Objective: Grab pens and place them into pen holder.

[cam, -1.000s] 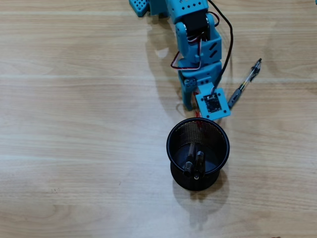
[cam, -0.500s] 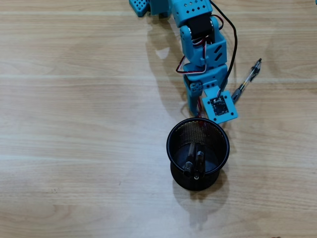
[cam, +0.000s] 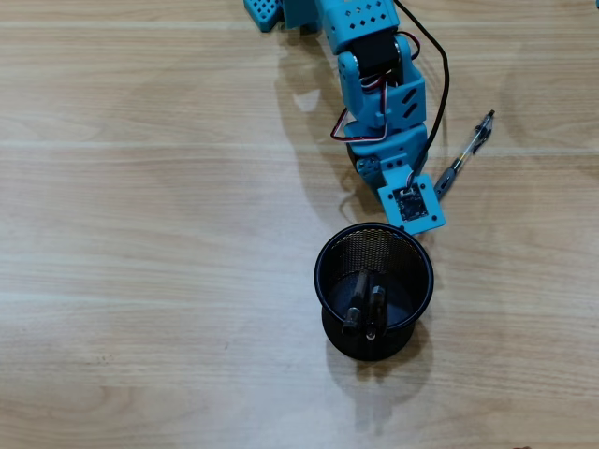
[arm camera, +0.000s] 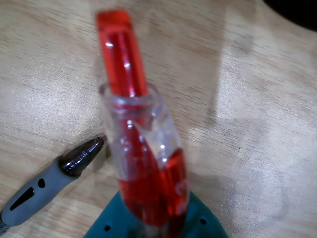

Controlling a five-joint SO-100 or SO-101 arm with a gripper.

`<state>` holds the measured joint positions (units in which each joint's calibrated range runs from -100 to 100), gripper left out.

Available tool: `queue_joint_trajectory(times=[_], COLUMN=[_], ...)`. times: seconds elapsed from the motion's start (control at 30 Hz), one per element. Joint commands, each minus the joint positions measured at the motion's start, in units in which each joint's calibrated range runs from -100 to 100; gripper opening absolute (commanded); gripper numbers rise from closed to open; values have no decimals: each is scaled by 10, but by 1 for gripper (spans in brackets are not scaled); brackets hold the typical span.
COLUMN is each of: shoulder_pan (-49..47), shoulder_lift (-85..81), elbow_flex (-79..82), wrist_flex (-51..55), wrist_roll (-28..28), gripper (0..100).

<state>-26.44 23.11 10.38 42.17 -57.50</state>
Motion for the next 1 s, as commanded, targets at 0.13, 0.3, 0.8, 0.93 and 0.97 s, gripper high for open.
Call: queue_joint_trajectory(times=[0.13,0.3,0.8,0.93,0.97], shoulder_pan=[3,5,9,8,8], shoulder_lift=[-46,-78,-141,-141,-142], elbow_flex=[17,17,17,12,11], wrist_flex=[39,69,125,127,133], wrist_roll=[1,1,2,1,2], gripper=[2,2,16,17,17])
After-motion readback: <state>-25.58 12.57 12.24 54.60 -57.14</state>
